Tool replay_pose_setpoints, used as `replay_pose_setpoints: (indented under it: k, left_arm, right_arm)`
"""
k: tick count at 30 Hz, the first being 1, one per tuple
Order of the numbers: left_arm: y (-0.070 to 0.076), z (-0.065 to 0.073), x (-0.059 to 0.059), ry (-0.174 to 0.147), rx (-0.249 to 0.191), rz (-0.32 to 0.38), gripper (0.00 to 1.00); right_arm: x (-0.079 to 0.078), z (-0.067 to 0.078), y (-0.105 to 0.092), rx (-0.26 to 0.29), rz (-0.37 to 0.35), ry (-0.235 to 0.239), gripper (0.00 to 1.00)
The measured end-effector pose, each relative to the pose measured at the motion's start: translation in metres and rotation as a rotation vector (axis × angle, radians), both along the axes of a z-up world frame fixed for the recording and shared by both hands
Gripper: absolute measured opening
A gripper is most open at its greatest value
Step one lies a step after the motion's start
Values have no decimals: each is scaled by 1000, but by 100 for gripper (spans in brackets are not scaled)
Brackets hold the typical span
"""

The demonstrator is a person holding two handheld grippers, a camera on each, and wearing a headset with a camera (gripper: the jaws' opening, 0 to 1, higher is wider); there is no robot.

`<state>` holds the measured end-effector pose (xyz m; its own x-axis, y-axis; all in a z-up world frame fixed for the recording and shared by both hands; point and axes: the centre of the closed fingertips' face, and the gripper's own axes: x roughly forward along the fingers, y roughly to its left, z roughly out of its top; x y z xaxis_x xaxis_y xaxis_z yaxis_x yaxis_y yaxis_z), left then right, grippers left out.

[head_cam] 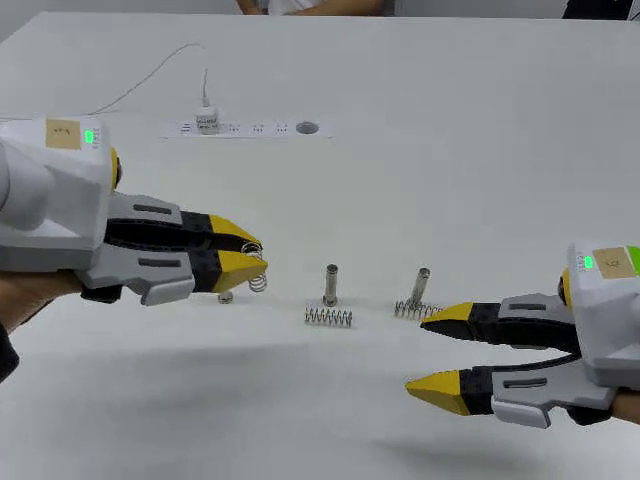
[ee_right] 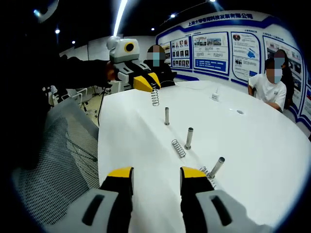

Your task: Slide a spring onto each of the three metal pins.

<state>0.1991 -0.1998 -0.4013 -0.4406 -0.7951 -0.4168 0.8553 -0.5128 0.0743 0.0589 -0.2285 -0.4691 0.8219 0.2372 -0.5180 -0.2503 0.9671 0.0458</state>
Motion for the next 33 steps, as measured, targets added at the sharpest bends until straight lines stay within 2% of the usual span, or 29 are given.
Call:
replay_pose_setpoints:
  k: [7,15,18,25,33]
  left_arm:
    - [-2,-2,27,-3,0,71,10]
    - [-4,-12,46,-7,21,126,10]
    - [-6,-16,52,2,25,148,10]
    - [-9,-25,59,19,37,183,10]
    - [-13,-33,60,22,51,193,10]
  right_arm:
    - [-3,1,-5,1,-20,-2,40]
    - [-5,2,-5,6,-30,-3,40]
    - [-6,2,-6,6,-33,-3,41]
    - [-8,2,-7,9,-40,-2,41]
    - [-8,2,-8,12,-42,-2,41]
